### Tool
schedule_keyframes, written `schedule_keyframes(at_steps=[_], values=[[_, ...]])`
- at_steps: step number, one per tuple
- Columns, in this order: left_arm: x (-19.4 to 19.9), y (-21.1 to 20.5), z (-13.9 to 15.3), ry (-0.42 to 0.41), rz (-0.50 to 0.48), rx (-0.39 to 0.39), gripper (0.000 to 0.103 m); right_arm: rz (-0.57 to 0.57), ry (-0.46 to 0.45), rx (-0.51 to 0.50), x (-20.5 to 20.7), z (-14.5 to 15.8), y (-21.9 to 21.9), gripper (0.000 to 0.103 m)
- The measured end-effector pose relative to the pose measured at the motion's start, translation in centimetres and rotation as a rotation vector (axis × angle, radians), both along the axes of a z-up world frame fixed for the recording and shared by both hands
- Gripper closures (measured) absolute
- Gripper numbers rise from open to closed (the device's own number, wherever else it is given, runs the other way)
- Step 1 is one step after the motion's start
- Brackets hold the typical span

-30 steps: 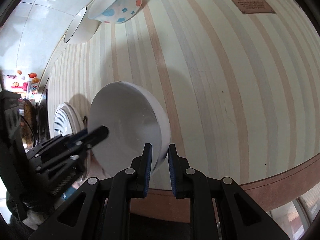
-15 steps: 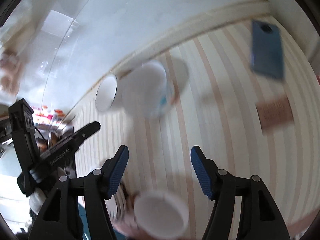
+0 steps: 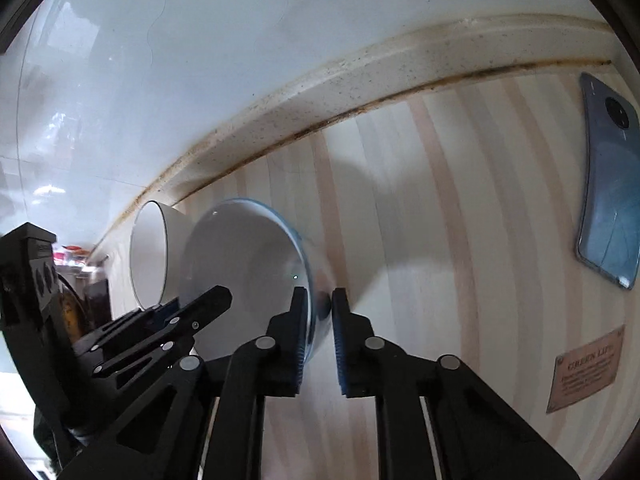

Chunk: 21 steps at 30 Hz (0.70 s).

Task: Organize plates and bowls
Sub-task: 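Grip the nested bowls' rims with both grippers and lift them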

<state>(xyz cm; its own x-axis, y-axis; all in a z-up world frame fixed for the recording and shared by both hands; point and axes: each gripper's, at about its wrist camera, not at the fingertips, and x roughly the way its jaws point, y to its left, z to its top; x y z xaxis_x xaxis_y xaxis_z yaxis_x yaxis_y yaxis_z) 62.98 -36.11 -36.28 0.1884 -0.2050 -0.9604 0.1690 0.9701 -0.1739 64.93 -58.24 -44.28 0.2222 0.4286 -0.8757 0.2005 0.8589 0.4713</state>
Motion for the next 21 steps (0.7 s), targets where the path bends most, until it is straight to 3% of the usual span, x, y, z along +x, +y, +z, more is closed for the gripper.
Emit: schedule_keyframes(at_steps=[10, 21], values=[[-2.0, 0.7, 3.6, -0.048, 0.001, -0.007, 0.086, 0.025, -0.004, -0.038, -0.7, 1.1, 1.2, 0.091], [-10.8, 1.0, 8.8, -0.091, -0.082, -0.043, 0.086, 0.011, -0.057, -0.076, -7.7, 8.7, 2.3, 0.091]])
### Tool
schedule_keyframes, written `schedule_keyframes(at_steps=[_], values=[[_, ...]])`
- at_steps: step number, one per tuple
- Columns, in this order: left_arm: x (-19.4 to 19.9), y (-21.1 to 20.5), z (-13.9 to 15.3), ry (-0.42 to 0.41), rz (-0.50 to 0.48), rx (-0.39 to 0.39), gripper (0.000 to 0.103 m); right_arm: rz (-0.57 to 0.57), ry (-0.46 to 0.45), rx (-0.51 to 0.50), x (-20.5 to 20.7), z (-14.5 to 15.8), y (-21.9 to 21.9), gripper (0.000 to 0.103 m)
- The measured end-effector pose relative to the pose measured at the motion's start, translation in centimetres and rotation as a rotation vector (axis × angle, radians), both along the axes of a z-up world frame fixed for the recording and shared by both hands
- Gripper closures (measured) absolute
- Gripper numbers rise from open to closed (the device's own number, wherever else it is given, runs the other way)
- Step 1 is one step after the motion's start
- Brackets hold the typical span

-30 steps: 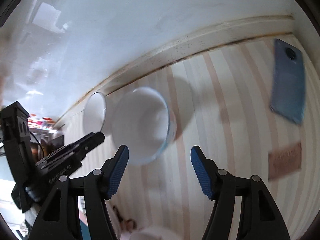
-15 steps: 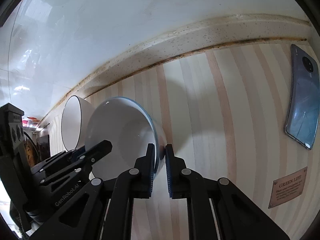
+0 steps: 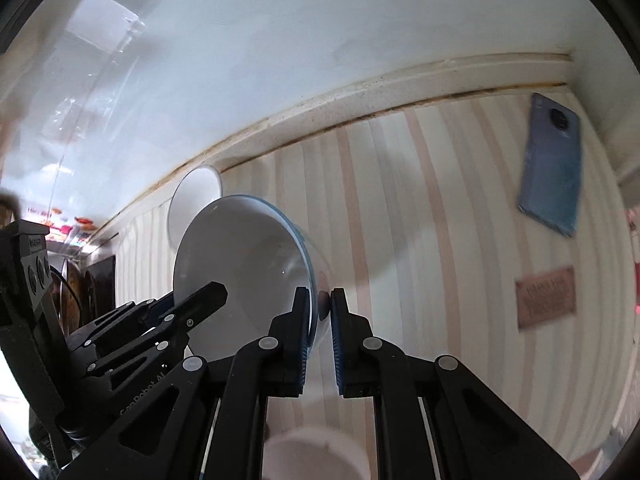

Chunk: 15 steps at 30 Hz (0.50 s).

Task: Organize plates and bowls
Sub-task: 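Grip the nested bowls' rims with both grippers and lift them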

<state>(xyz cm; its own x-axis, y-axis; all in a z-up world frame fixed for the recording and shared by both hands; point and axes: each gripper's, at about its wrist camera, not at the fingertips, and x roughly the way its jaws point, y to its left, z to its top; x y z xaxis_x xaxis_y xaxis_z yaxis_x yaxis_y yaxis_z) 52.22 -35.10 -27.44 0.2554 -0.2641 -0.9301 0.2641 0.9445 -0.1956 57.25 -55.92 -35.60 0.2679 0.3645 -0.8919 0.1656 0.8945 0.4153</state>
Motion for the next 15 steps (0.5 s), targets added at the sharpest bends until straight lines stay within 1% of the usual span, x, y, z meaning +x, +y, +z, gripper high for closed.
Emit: schedule_keyframes(at_steps=[4, 7, 11, 15], values=[[-4.1, -0.3, 0.8, 0.014, -0.041, -0.009, 0.086, -0.009, 0.002, -0.008, -4.9, 1.8, 0.2, 0.091], [-6.5, -0.2, 0.7, 0.041, -0.060, -0.009, 0.086, -0.014, 0.011, -0.007, -8.5, 2.4, 0.2, 0.091], [-9.0, -0.6, 0.0, 0.055, -0.092, 0.010, 0.086, -0.019, 0.042, -0.010, -13.5, 2.1, 1.0, 0.091], [-11.1, -0.5, -1.3, 0.086, -0.109, 0.028, 0.086, -0.027, 0.070, -0.002, -16.7, 1.0, 1.4, 0.091]])
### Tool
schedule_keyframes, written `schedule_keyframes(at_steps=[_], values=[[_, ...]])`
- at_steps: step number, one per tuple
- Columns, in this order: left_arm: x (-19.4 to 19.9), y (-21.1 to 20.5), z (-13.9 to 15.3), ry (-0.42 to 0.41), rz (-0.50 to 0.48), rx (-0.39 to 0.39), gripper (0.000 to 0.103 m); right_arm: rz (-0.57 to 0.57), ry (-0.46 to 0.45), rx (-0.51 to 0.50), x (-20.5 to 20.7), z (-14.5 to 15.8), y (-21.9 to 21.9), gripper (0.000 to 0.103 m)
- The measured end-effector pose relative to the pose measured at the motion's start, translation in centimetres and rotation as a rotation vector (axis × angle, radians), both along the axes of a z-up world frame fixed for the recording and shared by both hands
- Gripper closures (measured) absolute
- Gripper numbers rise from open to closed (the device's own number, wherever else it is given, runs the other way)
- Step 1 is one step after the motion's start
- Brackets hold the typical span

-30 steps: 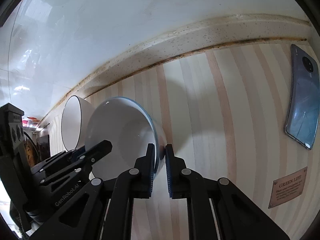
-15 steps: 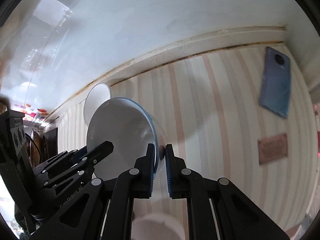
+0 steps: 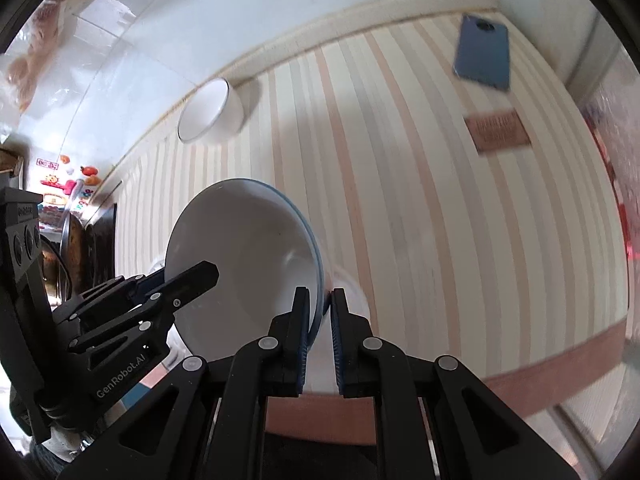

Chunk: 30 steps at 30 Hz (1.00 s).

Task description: Organize plates and bowls

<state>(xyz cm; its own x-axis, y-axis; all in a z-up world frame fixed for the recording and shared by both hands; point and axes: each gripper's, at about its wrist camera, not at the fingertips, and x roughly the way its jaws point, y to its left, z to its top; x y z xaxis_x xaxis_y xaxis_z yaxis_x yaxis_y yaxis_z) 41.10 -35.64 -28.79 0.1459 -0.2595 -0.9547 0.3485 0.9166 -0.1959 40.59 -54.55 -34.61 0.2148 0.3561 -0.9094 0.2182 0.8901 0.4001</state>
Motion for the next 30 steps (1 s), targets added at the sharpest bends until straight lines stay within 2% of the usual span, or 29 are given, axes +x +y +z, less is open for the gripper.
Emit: schedule_keyframes(at_steps=[7, 12, 18, 26, 30], values=[[-1.1, -0.1, -2.6, 0.032, -0.021, 0.054, 0.086, -0.007, 0.038, -0.003, -2.2, -2.8, 0.6, 0.091], [-1.0, -0.3, -3.3, 0.044, -0.015, 0.070, 0.086, 0.001, 0.068, -0.013, -2.5, -4.4, 0.9, 0.091], [-0.9, -0.6, -3.6, 0.045, -0.016, 0.078, 0.086, 0.027, 0.082, -0.040, -2.1, -5.1, 1.1, 0.091], [-0.4, -0.3, -3.4, 0.050, 0.008, 0.061, 0.086, 0.061, 0.123, -0.070, -1.2, -5.8, 1.4, 0.091], [0.0, 0.9, -0.7, -0.007, 0.037, 0.032, 0.086, 0.068, 0.135, -0.056, -0.9, -5.8, 1.2, 0.091]])
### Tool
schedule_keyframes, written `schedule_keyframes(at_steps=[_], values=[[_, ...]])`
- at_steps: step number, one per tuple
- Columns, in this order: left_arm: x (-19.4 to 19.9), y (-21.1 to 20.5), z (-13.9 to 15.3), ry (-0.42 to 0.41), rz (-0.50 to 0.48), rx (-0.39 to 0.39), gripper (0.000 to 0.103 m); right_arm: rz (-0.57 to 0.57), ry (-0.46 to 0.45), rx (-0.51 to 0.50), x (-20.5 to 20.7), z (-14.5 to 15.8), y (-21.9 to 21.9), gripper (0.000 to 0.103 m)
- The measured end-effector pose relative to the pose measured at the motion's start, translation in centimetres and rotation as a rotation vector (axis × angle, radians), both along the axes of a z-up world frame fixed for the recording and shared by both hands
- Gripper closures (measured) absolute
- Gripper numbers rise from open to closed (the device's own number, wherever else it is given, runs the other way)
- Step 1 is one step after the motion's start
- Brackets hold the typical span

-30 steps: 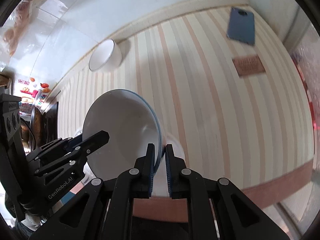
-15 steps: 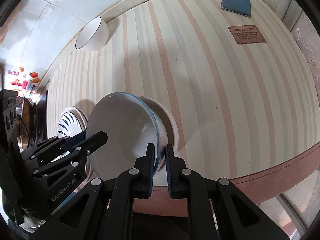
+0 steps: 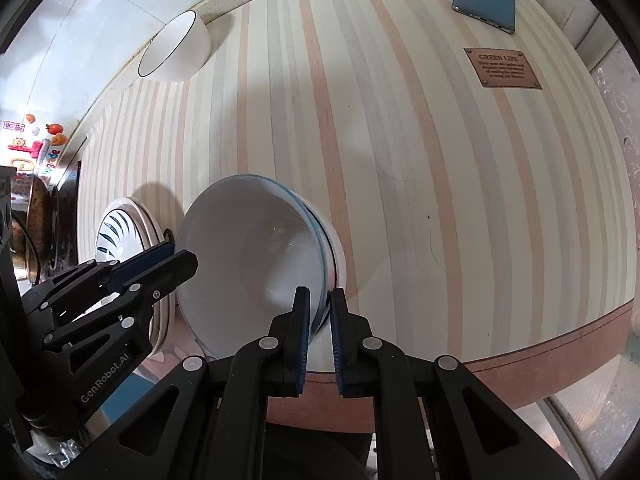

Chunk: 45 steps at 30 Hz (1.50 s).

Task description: Organize plates and bowls

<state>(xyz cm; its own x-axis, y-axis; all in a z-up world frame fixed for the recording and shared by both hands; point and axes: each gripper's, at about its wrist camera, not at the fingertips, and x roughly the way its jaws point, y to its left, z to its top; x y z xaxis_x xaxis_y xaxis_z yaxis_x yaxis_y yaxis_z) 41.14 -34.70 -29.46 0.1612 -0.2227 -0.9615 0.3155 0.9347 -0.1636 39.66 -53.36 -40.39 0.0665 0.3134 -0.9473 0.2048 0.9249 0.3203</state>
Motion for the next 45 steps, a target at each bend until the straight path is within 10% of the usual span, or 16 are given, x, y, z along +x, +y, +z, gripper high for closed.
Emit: schedule_keyframes(at_steps=[7, 12, 23, 32, 38, 45], values=[[5.5, 5.5, 6.2, -0.118, 0.160, -0.070, 0.082, -0.026, -0.087, 0.034, 2.0, 5.1, -1.7, 0.087], [11.7, 10.7, 6.1, -0.142, 0.336, -0.075, 0.082, -0.016, -0.173, 0.121, 7.0, 8.3, -0.8, 0.046], [22.2, 15.1, -1.8, -0.045, 0.453, -0.032, 0.082, 0.051, -0.204, 0.134, 24.0, 4.8, 5.8, 0.046], [24.8, 14.0, -6.9, 0.054, 0.387, -0.048, 0.083, 0.091, -0.129, 0.105, 30.4, -1.4, 9.0, 0.047], [24.8, 12.9, -7.2, 0.029, 0.360, -0.038, 0.090, 0.105, -0.083, 0.115, 32.2, -4.5, 10.1, 0.087], [23.6, 12.2, -5.9, 0.013, 0.339, -0.035, 0.090, 0.124, -0.100, 0.072, 31.6, -4.0, 10.4, 0.089]])
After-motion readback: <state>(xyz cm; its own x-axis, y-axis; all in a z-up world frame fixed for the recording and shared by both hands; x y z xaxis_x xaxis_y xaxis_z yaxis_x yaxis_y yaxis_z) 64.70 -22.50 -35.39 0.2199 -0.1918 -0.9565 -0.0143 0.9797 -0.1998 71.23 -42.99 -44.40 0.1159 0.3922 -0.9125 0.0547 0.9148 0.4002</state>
